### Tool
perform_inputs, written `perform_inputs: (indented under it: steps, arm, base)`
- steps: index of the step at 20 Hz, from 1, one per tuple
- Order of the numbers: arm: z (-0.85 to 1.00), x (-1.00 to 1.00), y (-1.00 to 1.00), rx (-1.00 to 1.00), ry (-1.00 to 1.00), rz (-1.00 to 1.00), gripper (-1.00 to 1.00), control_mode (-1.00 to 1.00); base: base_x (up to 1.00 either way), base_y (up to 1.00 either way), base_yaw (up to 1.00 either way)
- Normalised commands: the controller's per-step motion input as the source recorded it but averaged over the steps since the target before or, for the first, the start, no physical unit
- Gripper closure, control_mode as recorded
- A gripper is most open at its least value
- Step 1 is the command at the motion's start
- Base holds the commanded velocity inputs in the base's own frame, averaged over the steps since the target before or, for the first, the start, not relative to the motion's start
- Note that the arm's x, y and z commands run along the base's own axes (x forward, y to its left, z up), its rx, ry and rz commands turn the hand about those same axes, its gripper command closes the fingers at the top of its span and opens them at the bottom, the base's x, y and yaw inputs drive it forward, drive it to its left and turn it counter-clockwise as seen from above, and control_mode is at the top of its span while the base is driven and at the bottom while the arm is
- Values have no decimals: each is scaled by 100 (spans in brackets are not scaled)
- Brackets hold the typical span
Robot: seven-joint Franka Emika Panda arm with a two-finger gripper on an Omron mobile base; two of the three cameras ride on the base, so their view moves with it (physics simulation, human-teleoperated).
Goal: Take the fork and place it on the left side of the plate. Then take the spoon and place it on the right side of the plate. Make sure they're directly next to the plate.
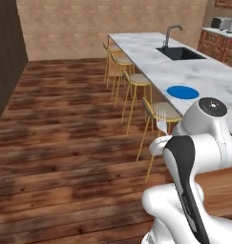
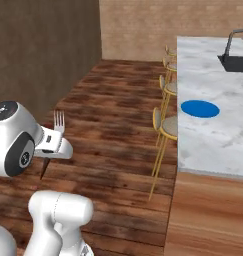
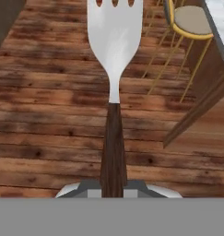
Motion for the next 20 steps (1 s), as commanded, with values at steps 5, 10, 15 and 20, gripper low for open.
perform_inputs:
  steps: [5, 10, 15, 20]
  arm:
    - [0, 0, 0, 0, 0, 0, 100, 100]
    - [0, 0, 0, 0, 0, 0, 100, 100]
    - [0, 0, 0, 0, 0, 0, 100, 100]
    - [0, 0, 0, 0, 0, 0, 100, 100]
  base:
    - [39, 61, -53]
    - [41, 61, -53]
    - [44, 62, -52]
    - [44, 70, -49]
